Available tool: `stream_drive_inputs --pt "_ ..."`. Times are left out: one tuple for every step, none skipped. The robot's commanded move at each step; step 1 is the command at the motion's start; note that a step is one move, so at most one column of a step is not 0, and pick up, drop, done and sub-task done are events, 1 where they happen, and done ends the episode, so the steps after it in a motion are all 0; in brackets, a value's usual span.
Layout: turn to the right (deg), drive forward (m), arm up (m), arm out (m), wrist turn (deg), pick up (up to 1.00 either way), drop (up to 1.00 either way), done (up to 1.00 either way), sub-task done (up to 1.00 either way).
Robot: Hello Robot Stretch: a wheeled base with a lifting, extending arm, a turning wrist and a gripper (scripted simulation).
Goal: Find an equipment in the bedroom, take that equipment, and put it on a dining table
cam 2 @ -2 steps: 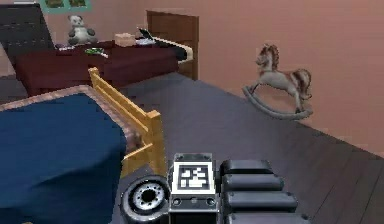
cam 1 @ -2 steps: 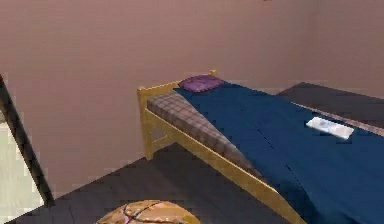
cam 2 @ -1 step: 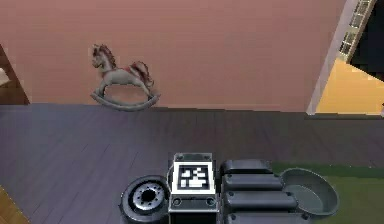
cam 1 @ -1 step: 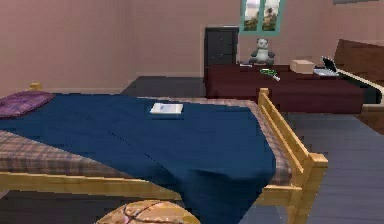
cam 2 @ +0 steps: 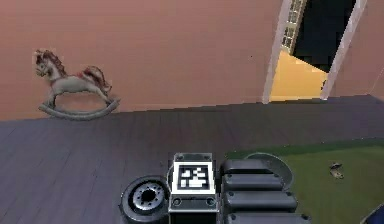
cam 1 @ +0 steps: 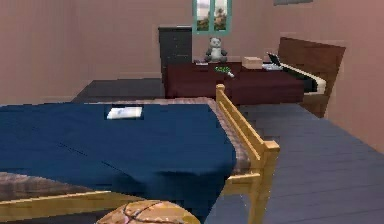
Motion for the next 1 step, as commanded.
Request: stream_drive_inputs --pt "-45.0 0.00 0.00 0.00 0.0 0.00 0.00 0.00 0.00"
